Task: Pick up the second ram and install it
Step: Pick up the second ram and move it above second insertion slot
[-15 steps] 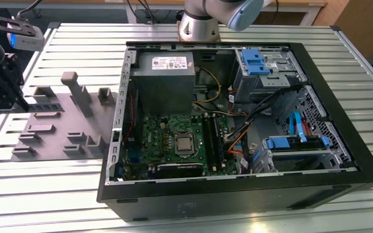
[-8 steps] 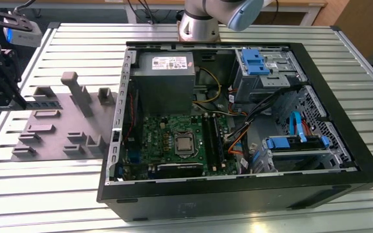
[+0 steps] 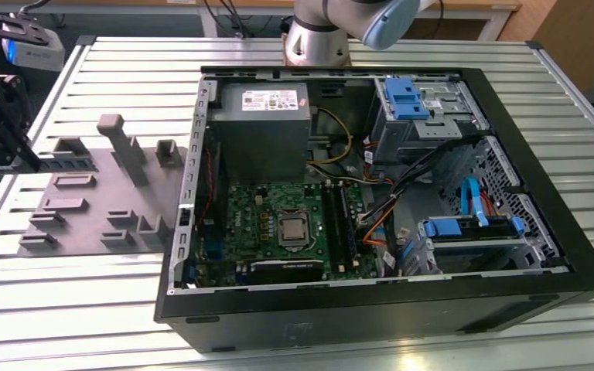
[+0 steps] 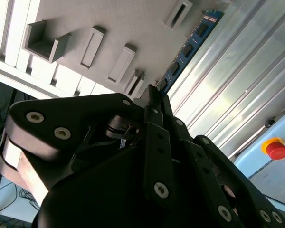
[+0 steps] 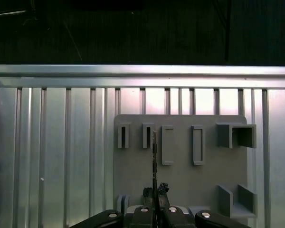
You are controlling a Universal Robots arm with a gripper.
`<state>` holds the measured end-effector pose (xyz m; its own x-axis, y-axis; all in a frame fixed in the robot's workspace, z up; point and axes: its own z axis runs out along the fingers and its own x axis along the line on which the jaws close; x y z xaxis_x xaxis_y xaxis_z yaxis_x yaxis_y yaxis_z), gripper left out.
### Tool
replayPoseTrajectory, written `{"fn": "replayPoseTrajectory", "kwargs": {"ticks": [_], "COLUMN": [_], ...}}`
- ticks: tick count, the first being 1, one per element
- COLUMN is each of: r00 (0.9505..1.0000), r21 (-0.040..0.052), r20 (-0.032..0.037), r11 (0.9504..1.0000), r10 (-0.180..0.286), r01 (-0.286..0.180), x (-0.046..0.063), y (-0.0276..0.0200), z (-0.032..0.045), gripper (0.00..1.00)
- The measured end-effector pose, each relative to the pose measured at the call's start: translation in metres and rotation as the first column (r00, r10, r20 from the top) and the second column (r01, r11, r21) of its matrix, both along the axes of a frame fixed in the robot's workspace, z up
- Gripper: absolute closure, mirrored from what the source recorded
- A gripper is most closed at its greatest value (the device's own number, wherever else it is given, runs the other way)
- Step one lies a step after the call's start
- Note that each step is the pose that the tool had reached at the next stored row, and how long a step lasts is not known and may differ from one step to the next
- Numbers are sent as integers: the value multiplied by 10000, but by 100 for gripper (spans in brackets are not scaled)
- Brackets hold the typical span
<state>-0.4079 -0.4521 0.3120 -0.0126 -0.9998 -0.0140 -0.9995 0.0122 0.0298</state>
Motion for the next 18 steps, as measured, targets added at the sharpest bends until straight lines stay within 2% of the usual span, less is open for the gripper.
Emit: {"fn": "replayPoseTrajectory", "kwargs": {"ticks": [18], "r00": [10000], "r21": [0], "r20": [1], "r11": [10000], "r10": [1], "r01": [-1], "x": [0], "y": [0], "z": [108], "gripper": [86]}}
